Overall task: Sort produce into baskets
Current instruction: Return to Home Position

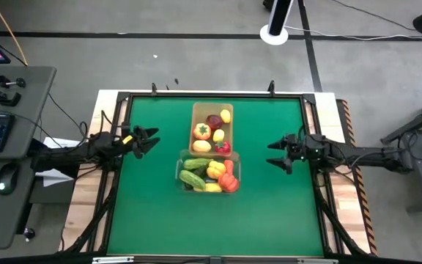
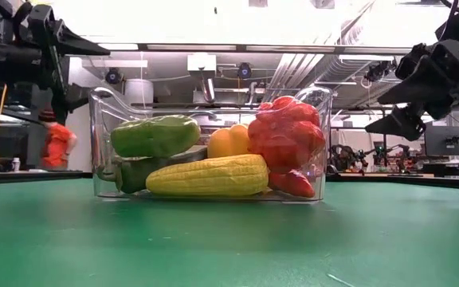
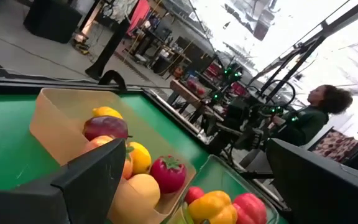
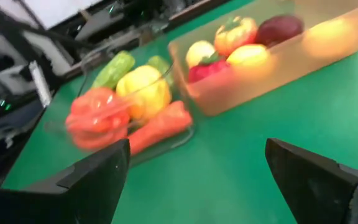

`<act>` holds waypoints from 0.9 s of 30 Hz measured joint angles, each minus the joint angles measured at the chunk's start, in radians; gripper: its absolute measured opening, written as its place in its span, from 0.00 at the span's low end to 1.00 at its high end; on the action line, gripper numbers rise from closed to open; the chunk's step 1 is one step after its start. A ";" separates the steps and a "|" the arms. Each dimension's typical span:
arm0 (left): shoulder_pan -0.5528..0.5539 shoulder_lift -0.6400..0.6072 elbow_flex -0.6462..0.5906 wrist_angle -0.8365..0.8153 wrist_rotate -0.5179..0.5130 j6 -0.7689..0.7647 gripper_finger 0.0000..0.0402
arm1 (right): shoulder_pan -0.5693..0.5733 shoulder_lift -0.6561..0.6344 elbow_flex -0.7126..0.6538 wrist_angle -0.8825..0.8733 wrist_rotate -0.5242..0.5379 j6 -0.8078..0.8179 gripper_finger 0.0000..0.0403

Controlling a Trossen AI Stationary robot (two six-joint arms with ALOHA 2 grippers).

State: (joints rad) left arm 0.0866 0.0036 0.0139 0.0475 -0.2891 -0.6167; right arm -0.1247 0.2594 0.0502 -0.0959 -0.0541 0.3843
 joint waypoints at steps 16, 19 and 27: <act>0.000 0.000 0.000 0.002 0.002 0.000 0.94 | 0.082 0.107 0.000 -0.001 0.009 0.198 0.91; 0.000 0.000 0.000 0.002 0.002 0.000 0.94 | 0.081 0.107 0.000 -0.001 0.009 0.227 0.91; -0.003 0.000 -0.002 0.007 0.002 0.000 0.94 | 0.081 0.107 0.000 0.000 0.009 0.220 0.91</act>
State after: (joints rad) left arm 0.0839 0.0033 0.0124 0.0544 -0.2871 -0.6167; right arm -0.0433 0.3661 0.0502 -0.0964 -0.0452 0.6047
